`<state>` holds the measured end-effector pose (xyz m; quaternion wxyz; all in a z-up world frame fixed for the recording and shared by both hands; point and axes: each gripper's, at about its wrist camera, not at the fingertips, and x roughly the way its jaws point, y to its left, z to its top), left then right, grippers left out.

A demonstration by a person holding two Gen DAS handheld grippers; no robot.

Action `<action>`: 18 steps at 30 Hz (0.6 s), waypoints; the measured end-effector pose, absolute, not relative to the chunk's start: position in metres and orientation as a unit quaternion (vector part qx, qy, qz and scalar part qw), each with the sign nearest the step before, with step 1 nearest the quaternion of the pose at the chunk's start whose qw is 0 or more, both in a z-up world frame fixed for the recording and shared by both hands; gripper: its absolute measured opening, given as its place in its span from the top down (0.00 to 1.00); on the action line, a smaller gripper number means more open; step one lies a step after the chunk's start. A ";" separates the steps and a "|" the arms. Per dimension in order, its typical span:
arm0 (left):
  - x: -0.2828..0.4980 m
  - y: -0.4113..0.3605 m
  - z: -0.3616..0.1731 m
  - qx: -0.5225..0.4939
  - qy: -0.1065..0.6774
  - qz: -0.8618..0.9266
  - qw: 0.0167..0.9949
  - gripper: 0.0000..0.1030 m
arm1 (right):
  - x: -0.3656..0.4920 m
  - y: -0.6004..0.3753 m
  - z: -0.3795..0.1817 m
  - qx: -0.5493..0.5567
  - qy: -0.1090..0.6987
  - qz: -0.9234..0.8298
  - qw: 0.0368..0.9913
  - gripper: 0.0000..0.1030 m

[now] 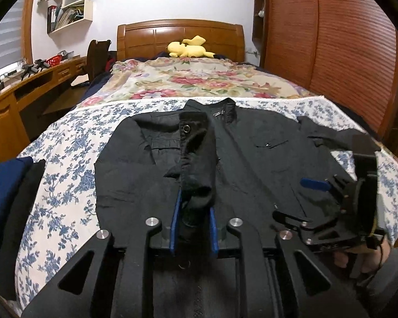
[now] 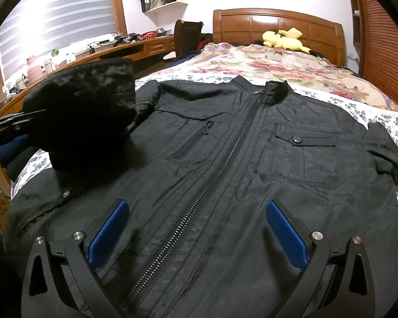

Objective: Fold large clothes

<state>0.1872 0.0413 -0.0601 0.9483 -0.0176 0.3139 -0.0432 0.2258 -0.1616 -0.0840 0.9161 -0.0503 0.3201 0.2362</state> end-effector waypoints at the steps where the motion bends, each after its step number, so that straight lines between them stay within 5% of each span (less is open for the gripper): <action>1: 0.185 0.043 -0.059 -0.021 0.311 -0.045 0.949 0.75 | 0.226 -0.162 -0.084 -0.050 0.321 0.236 0.916 0.01; 6: 0.170 0.054 -0.052 -0.028 0.289 -0.047 0.956 0.57 | 0.226 -0.163 -0.084 -0.050 0.326 0.233 0.915 0.01; 11: 0.156 0.072 -0.046 -0.038 0.272 -0.036 0.961 0.50 | 0.229 -0.161 -0.084 -0.052 0.330 0.228 0.914 0.01; 14: 0.152 0.088 -0.045 -0.048 0.266 -0.029 0.962 0.28 | 0.228 -0.157 -0.082 -0.062 0.335 0.225 0.913 0.02; 18: 0.145 0.106 -0.044 -0.058 0.258 -0.016 0.964 0.26 | 0.227 -0.150 -0.075 -0.076 0.335 0.223 0.912 0.03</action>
